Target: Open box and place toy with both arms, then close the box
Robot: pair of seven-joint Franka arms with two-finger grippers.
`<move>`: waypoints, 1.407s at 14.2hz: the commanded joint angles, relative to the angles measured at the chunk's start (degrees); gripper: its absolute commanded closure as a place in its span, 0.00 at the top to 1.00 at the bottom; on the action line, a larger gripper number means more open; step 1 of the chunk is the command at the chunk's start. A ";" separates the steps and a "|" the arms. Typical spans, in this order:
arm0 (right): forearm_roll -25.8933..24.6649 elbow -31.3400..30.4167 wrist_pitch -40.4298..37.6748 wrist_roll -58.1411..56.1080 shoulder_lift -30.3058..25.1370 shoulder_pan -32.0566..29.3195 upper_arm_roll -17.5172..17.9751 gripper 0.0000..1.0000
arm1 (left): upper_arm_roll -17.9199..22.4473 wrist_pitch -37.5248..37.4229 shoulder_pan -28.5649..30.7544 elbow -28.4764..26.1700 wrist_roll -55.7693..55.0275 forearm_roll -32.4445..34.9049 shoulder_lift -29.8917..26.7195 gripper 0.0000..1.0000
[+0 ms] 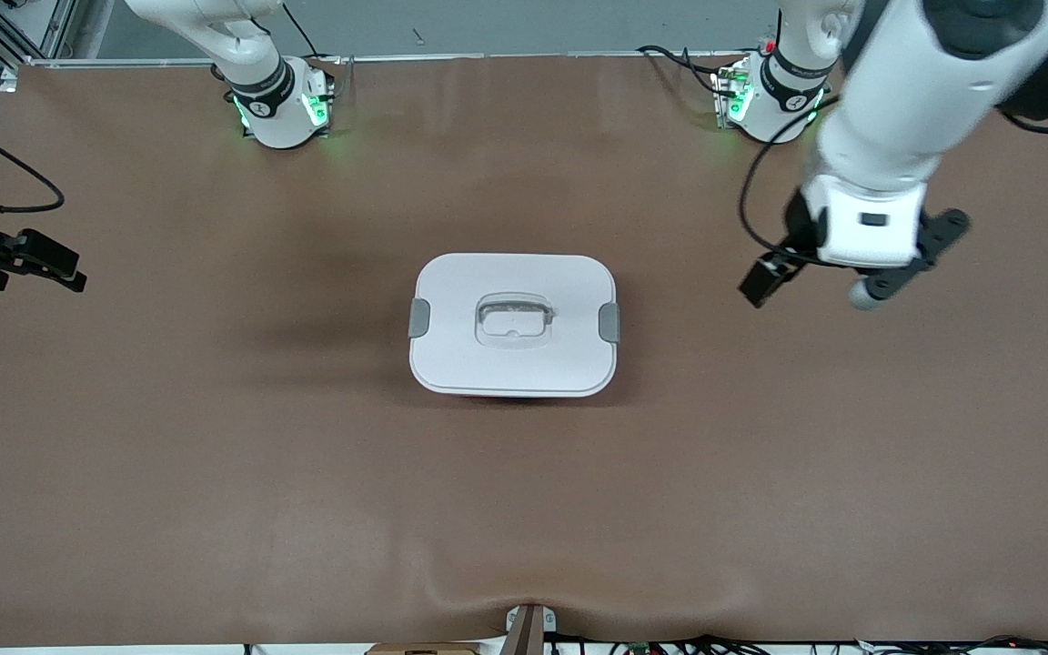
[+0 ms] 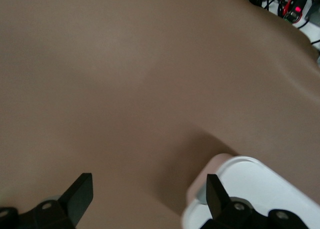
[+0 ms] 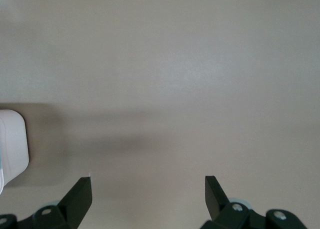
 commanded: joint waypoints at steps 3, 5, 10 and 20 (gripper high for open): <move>0.49 0.30 -0.53 0.84 -0.47 -0.27 -0.02 1.00 | -0.17 -4.78 8.26 -0.13 24.01 -0.05 -2.36 1.00; 0.49 0.21 -0.62 0.23 -0.38 -0.62 -0.02 1.00 | -0.52 -5.48 12.03 -0.22 29.80 -0.23 -3.68 1.00; 0.49 0.65 -0.70 0.58 -0.46 0.08 0.06 1.00 | 3.59 -9.26 12.59 -3.63 44.40 -0.93 -9.47 1.00; 0.49 2.06 -2.82 0.76 -0.47 -0.45 -0.02 1.00 | 4.49 -8.65 10.82 -10.50 46.62 -2.68 -15.46 1.00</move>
